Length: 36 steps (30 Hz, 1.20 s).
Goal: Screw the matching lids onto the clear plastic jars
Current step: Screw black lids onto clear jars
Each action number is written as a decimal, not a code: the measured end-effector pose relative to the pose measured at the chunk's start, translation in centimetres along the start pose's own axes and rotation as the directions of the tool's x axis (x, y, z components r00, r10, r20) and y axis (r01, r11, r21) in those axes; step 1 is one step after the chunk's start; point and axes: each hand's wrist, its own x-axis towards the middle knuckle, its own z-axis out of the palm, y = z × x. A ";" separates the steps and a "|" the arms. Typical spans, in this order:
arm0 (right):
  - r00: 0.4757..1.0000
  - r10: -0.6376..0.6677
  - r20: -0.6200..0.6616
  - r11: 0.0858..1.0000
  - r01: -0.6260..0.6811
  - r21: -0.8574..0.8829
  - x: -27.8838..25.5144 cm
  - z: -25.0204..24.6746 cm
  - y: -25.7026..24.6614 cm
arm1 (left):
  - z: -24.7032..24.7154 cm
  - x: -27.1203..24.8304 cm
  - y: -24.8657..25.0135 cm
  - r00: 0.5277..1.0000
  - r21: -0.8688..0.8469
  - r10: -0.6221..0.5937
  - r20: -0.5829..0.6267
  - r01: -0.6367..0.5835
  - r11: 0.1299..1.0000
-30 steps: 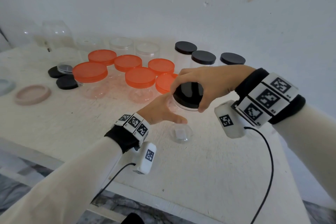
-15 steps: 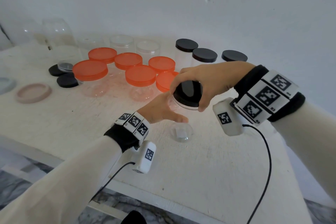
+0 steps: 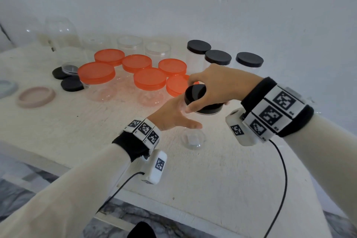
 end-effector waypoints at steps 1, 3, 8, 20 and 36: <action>1.000 0.012 -0.011 1.000 -0.012 -0.015 0.0 0.1 0.0 | 0.0 0.0 0.1 1.000 -0.006 0.002 0.007 -0.002 1.000; 0.999 0.013 0.035 0.998 -0.011 -0.065 -0.2 -0.2 0.2 | 0.0 -0.1 0.2 1.000 -0.001 -0.006 0.020 0.006 1.000; 0.973 -0.120 0.197 0.989 0.135 -0.064 -0.8 -1.5 0.5 | 0.1 -0.2 0.6 0.999 0.007 -0.029 0.029 0.029 1.000; 0.982 -0.001 0.187 0.997 0.015 -0.071 -1.0 -1.2 0.5 | 0.4 -0.4 0.8 1.000 -0.004 -0.012 0.018 0.012 1.000; 0.987 -0.055 0.153 0.998 0.061 -0.035 -1.0 -1.0 0.2 | 0.1 -0.1 0.1 1.000 0.020 -0.014 0.026 0.014 1.000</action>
